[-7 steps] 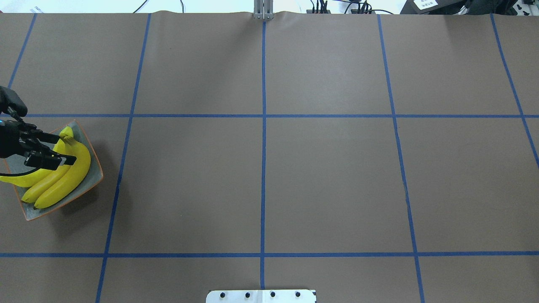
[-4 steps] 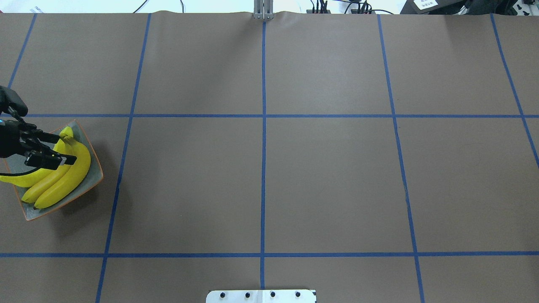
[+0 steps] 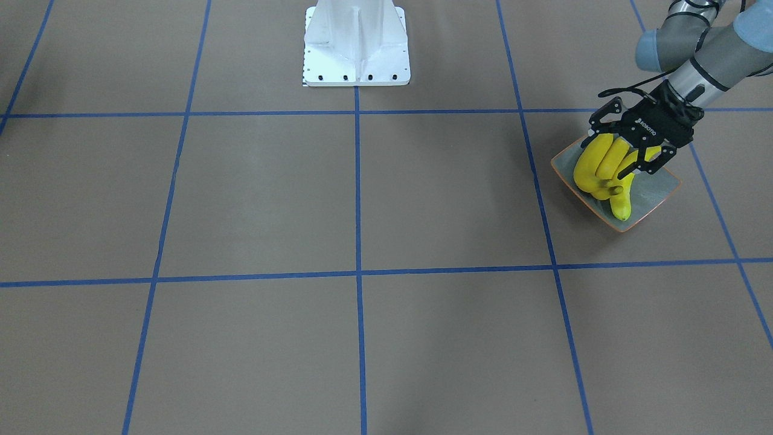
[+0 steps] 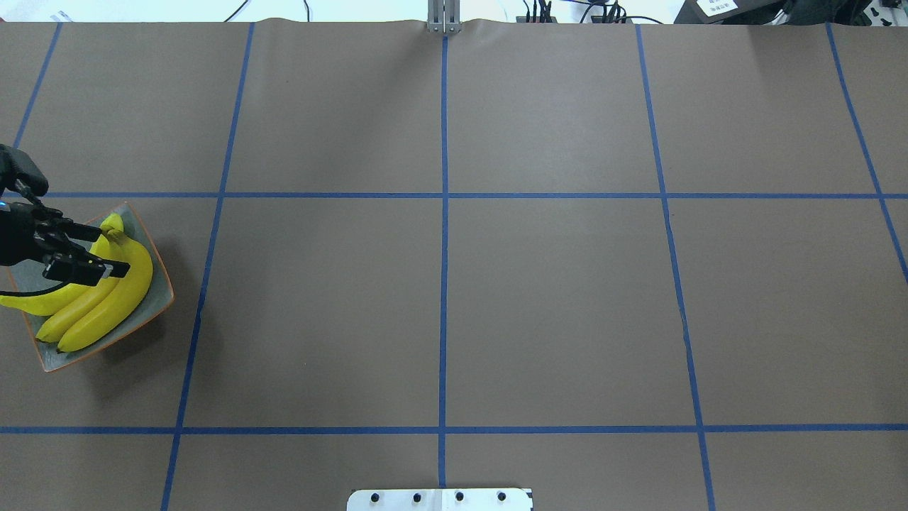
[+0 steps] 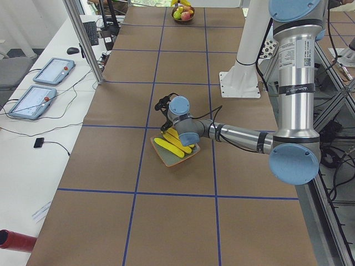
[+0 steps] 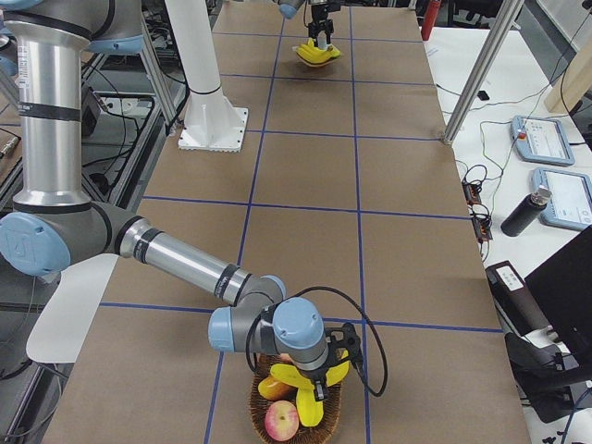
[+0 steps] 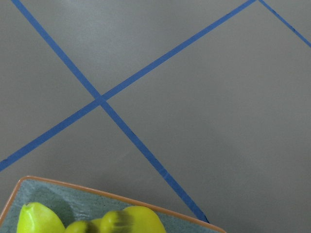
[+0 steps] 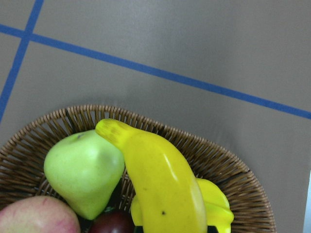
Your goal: Transfer all bananas from basket to plate
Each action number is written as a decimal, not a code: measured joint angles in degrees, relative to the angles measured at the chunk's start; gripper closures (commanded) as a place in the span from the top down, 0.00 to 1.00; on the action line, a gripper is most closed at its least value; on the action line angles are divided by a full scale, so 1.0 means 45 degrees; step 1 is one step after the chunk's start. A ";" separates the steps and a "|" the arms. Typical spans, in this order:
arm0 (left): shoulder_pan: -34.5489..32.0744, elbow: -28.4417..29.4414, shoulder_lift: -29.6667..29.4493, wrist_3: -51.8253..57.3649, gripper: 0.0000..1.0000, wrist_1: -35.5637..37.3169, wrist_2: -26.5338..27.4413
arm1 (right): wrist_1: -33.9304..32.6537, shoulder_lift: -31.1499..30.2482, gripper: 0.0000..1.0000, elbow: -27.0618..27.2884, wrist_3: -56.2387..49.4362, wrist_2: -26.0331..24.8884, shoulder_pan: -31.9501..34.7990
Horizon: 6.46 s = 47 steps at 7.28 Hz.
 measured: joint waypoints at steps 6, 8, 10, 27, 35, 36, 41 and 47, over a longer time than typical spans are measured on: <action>0.0166 0.0762 -0.3371 -0.4182 1.00 -0.0054 0.0000 | 0.0062 0.2780 0.00 0.1117 0.8343 0.0631 -0.2837; 0.0820 0.1105 -0.5234 -0.6373 1.00 -0.0179 -0.0012 | 0.1866 0.3226 0.00 0.1629 1.2413 0.0603 -0.4491; 0.1869 0.1188 -0.6997 -0.7556 1.00 -0.0182 0.0011 | 0.3619 0.4050 0.00 0.1769 1.6255 0.0516 -0.5902; 0.3756 0.1201 -0.9245 -1.0209 0.00 -0.0153 0.2052 | 0.4343 0.6684 0.99 0.7184 2.4436 -0.6125 -1.3646; 0.3450 0.0189 -0.6538 -1.0112 0.00 -0.0139 0.1967 | 0.4037 0.5450 1.00 0.7200 2.3132 -0.4926 -1.1634; 0.3248 -0.0382 -0.5420 -0.9971 0.00 -0.0148 0.1947 | 0.3471 0.4991 1.00 0.7061 2.2370 -0.4301 -1.0896; 0.3088 -0.2371 0.0725 -0.6695 0.00 -0.0326 0.1962 | 0.1915 0.3484 1.00 0.4703 1.6550 -0.2955 -0.7945; 0.3092 -0.1275 0.2832 -0.3946 0.00 -0.1061 0.2098 | 0.1713 0.2551 1.00 0.2812 1.1052 -0.1118 -0.5059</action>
